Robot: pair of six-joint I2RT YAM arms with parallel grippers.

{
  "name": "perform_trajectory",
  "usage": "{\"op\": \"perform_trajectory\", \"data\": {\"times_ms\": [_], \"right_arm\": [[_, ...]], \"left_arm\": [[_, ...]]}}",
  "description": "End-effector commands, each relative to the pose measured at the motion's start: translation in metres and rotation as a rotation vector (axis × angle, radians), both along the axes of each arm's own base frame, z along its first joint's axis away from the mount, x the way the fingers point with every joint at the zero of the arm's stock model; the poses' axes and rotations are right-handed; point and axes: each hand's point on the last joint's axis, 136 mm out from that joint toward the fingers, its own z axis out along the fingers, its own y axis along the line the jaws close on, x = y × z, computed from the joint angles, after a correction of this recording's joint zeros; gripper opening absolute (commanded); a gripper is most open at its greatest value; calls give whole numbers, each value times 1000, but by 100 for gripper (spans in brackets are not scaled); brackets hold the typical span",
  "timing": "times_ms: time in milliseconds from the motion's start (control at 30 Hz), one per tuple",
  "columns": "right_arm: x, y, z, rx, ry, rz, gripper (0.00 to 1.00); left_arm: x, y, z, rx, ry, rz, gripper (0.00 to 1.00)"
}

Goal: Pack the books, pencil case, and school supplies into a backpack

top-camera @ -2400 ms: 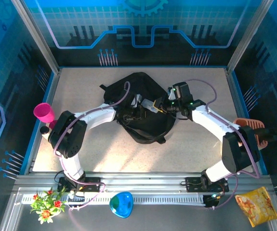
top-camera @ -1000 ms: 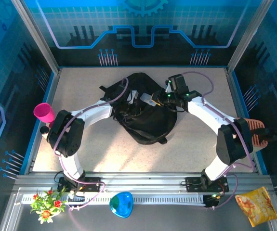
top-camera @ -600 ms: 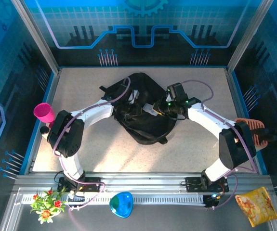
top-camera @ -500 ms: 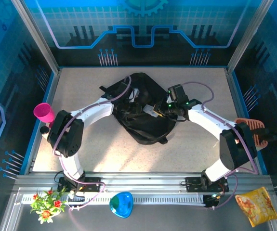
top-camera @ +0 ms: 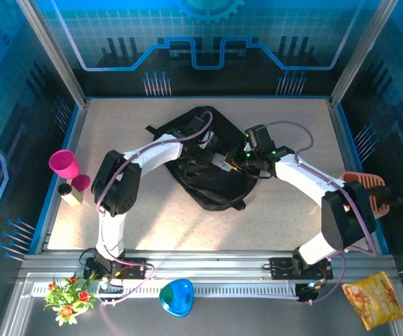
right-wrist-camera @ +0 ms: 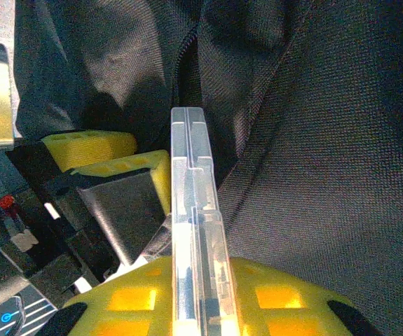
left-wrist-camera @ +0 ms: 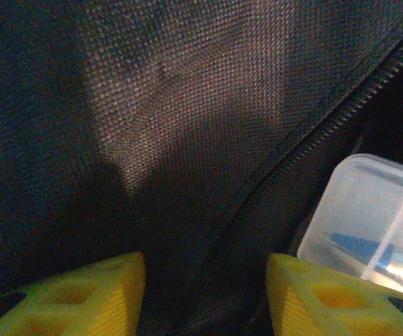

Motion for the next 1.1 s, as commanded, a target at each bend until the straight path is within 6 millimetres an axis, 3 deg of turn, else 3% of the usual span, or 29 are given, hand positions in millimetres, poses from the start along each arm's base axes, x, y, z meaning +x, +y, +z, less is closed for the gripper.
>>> {"op": "perform_trajectory", "data": {"times_ms": [0,133,233,300,467,733,1067], "right_arm": [[-27,-30,-42,-145,152,-65,11],[-28,-34,-44,-156,154,-69,11],[-28,-34,-44,-158,155,-67,11],[-29,-35,-44,-158,158,-67,11],[-29,-30,-44,-135,167,-61,11],[-13,-5,-44,-3,174,-58,11],[29,32,-25,203,57,-44,14]], "left_arm": [[-3,14,-21,163,22,-33,50],[5,31,-37,280,11,20,39],[11,37,-41,316,-5,55,27],[14,36,-37,308,-19,71,16],[22,29,-8,242,-85,89,4],[15,12,42,53,-175,81,2],[3,10,49,-25,-185,84,3]]}}
